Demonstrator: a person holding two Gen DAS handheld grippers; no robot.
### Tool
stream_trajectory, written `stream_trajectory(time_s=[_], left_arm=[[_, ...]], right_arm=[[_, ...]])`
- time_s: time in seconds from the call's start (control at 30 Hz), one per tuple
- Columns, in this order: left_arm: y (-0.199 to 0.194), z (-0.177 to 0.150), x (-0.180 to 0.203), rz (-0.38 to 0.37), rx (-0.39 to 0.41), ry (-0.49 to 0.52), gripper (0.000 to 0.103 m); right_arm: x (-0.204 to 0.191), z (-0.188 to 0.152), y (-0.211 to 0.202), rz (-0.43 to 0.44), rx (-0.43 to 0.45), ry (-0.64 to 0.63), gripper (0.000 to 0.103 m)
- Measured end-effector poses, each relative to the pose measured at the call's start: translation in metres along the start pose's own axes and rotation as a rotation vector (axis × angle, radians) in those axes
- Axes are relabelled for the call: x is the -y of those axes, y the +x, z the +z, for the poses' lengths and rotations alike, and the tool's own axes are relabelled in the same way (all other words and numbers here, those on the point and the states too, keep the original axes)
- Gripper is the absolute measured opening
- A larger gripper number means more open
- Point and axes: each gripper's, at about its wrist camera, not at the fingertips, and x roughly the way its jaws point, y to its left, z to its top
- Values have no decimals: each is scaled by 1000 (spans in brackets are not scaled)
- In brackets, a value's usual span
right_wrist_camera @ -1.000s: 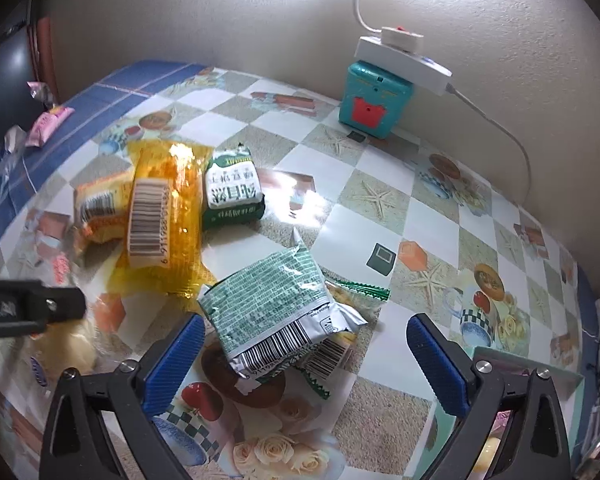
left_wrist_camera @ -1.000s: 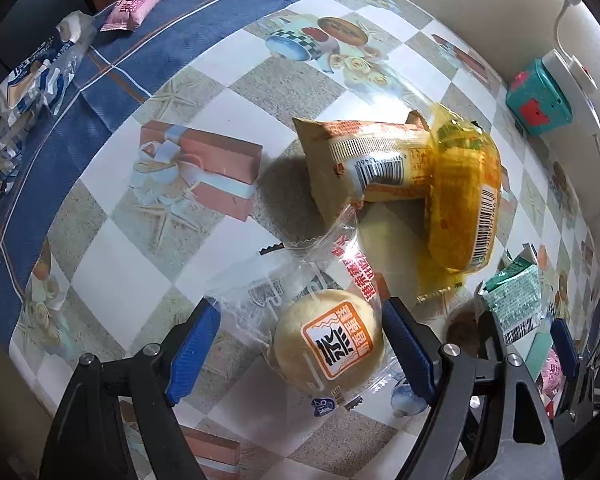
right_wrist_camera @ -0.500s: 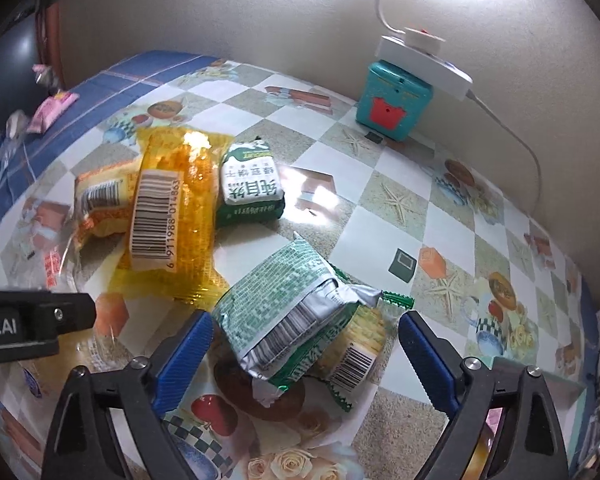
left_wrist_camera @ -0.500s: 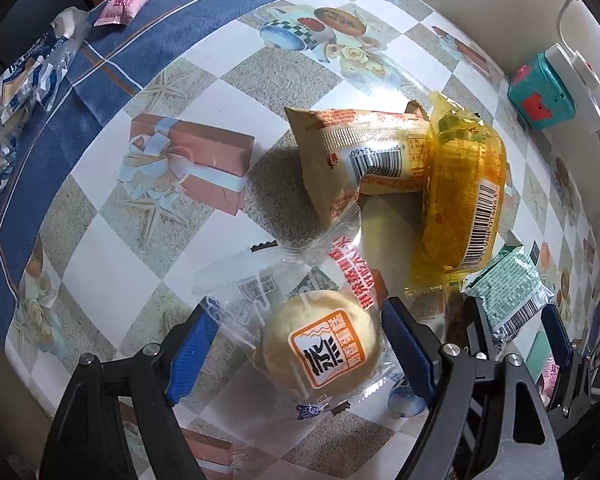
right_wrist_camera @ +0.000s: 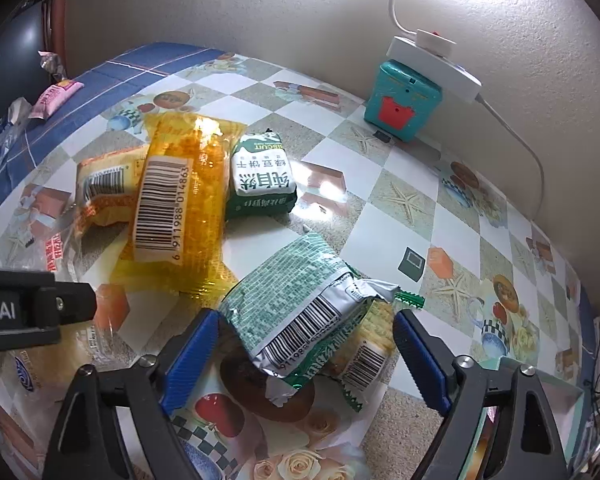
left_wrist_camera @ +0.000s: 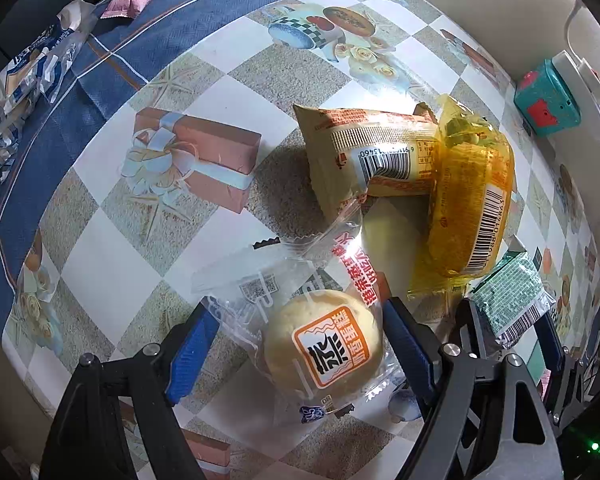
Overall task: Organize snacks
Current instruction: 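Grasp the green biscuit pack with the right gripper while the left grasps the wrapped bun, then carry the green pack with the right gripper while the left carries the bun over the tray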
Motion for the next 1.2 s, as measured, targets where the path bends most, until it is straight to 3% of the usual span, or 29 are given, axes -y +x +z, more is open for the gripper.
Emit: stream_trajectory(time_s=[0.1, 0.17, 0.33, 0.53, 1.2], left_arm=[[2, 0, 1, 3, 3, -13, 83], [2, 0, 1, -5, 3, -14, 76], [1, 0, 1, -15, 5, -13, 63], [0, -1, 0, -20, 11, -24, 57], [-45, -22, -10, -40, 80, -45, 56]], right_arm=[[1, 1, -1, 5, 3, 9, 75], [2, 1, -1, 1, 3, 16, 72], [7, 0, -2, 18, 4, 45, 68], [14, -2, -4, 28, -6, 64, 63], [52, -10, -50, 92, 11, 134, 52]])
